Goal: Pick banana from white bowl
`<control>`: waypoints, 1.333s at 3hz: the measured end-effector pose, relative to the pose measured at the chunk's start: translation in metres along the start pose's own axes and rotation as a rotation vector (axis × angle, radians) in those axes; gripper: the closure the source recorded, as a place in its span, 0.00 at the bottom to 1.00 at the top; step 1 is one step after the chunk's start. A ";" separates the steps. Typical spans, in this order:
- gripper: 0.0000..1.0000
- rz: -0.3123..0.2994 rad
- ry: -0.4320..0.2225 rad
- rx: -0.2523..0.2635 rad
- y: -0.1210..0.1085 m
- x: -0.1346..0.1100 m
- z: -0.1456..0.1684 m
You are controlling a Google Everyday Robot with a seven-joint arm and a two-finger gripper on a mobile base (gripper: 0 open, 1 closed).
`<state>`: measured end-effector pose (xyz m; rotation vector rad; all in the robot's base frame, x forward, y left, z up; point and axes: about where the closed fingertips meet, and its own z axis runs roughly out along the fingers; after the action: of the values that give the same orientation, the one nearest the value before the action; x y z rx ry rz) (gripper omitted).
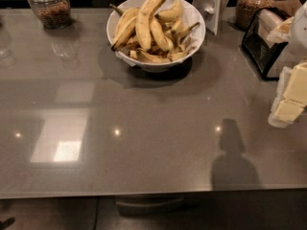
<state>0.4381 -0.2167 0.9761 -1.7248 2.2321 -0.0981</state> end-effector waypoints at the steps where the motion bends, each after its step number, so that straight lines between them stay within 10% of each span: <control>1: 0.00 0.000 0.000 0.000 0.000 0.000 0.000; 2: 0.00 -0.050 -0.018 0.064 -0.008 -0.013 -0.005; 4: 0.00 -0.420 -0.115 0.390 -0.057 -0.106 -0.039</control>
Offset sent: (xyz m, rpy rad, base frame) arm 0.0230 0.0245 0.0188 -0.0301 -0.1669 0.0987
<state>0.5038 -0.1362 1.0486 -1.8820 1.6069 -0.4809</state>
